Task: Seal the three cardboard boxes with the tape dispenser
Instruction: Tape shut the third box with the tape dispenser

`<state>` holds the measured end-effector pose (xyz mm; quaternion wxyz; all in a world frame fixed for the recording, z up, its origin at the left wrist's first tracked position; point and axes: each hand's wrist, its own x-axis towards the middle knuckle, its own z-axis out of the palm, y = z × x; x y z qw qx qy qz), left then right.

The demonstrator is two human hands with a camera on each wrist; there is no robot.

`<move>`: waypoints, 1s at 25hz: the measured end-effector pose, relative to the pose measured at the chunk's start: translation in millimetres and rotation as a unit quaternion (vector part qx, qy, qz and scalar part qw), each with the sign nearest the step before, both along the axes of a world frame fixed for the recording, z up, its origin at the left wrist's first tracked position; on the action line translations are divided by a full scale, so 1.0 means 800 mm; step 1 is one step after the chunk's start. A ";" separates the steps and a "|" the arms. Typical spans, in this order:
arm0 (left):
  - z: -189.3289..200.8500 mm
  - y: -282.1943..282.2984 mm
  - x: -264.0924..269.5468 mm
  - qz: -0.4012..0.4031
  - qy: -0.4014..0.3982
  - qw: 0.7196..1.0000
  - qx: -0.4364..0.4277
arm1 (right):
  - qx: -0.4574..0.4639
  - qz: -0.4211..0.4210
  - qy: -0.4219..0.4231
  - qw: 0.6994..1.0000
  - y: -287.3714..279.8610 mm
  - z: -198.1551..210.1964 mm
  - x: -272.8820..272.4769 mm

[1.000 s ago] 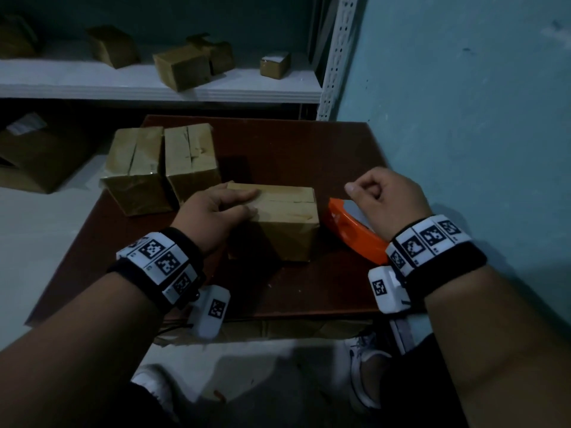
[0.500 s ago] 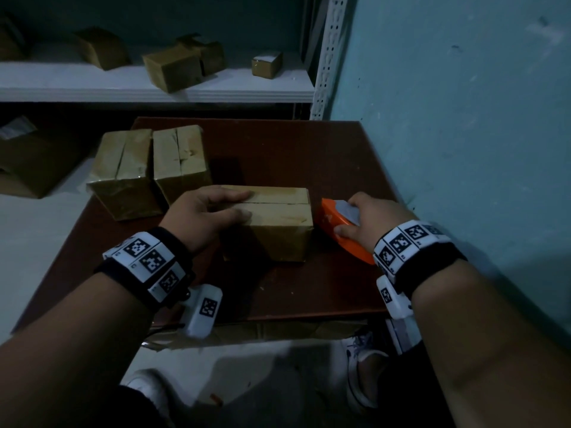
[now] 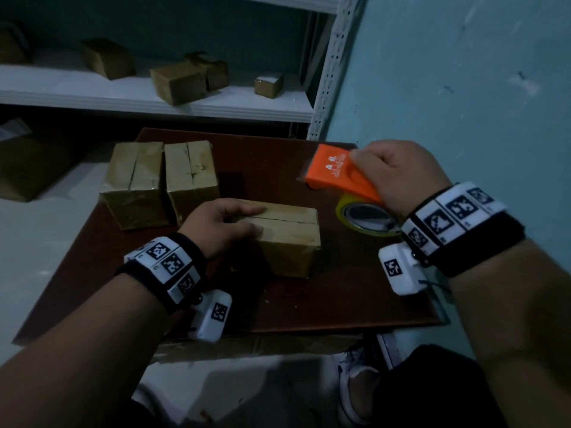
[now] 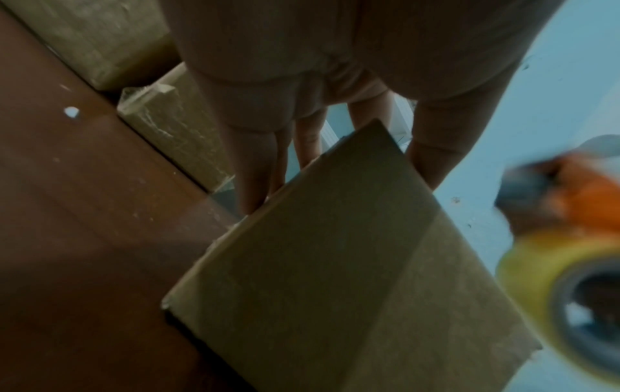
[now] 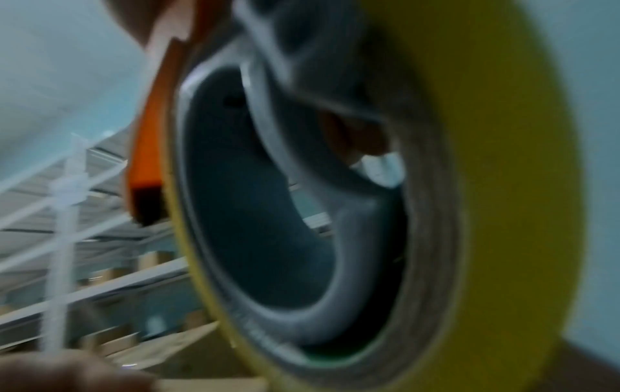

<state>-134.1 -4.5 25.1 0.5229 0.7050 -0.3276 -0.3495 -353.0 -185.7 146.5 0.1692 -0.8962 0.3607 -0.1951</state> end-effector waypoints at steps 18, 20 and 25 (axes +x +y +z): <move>0.048 -0.003 0.013 0.031 0.198 0.980 -0.013 | 0.027 0.096 0.151 0.983 0.034 -0.014 0.102; 0.047 0.002 0.017 0.031 0.190 0.981 -0.028 | 0.031 0.099 0.158 0.982 0.037 -0.012 0.104; 0.045 0.011 0.021 0.005 0.220 0.975 -0.043 | 0.009 0.118 0.180 0.977 0.039 -0.007 0.106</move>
